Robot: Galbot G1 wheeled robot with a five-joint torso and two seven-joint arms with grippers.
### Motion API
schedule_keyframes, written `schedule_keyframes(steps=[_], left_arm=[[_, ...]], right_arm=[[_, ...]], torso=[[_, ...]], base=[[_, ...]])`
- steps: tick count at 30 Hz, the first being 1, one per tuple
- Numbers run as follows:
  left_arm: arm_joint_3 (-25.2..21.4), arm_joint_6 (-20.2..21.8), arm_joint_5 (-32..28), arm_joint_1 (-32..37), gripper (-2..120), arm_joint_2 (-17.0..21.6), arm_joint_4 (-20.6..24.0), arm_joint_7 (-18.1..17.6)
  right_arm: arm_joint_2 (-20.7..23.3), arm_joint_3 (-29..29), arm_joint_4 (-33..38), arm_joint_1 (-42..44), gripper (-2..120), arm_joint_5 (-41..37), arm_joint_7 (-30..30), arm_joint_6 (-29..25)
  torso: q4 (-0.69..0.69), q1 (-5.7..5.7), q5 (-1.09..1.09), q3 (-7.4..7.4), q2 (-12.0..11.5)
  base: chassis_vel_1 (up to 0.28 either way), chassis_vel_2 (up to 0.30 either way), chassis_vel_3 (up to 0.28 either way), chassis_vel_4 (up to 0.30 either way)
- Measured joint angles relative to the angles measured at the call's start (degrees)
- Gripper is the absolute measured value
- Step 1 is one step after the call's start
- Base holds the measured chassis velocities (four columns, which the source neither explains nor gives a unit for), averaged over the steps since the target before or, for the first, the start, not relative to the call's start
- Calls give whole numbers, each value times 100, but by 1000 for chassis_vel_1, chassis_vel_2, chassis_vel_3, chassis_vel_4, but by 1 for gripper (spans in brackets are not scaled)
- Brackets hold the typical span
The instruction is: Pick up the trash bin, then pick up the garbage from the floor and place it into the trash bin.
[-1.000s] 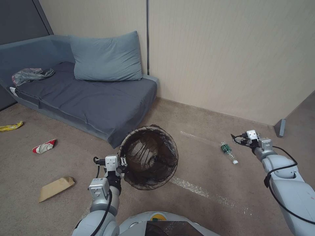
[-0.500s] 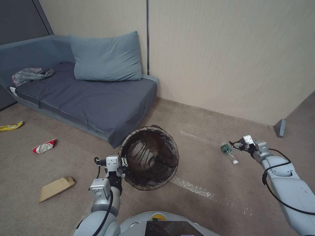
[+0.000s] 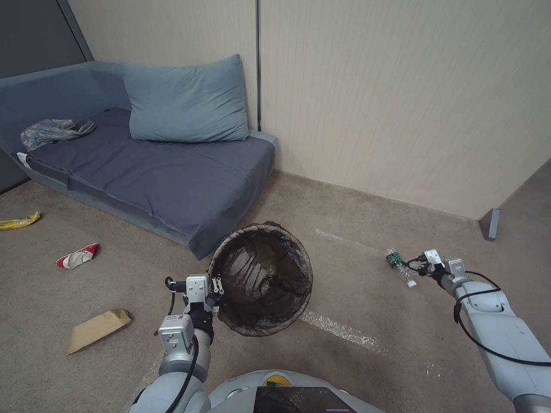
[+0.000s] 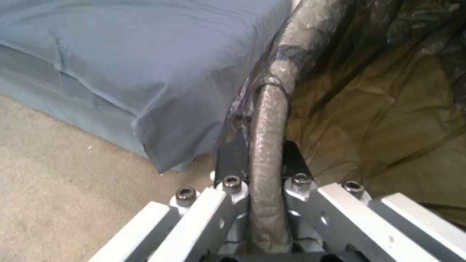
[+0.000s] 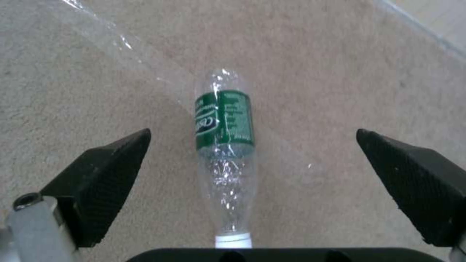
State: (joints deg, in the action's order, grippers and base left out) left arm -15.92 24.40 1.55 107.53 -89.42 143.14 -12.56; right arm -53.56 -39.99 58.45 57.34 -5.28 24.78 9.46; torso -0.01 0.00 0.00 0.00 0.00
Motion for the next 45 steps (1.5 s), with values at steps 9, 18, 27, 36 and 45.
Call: schedule_keyframes(steps=[9,18,27,36,45], left_arm=[[5,-21,76,76,0,6,6,-1],[55,-94,248,211,0,-1,9,2],[88,-165,389,299,0,-17,10,5],[79,-184,424,307,0,-11,11,5],[122,-202,444,297,0,-10,3,-1]], right_arm=[[-198,133,-671,-406,100,-219,-262,78],[-353,207,-1170,-682,100,-445,-295,106],[-591,329,-1581,-1020,100,-571,-420,136],[-779,393,-1953,-1392,100,-508,-484,78],[-806,395,-2116,-1487,76,-467,-494,-23]], torso=[[1,0,0,0,0],[1,0,0,0,0],[1,0,-1,0,0],[2,0,0,0,0],[0,0,-1,0,0]], base=[[0,0,0,0],[0,0,0,0],[0,0,0,0],[0,0,0,0],[0,0,0,0]])
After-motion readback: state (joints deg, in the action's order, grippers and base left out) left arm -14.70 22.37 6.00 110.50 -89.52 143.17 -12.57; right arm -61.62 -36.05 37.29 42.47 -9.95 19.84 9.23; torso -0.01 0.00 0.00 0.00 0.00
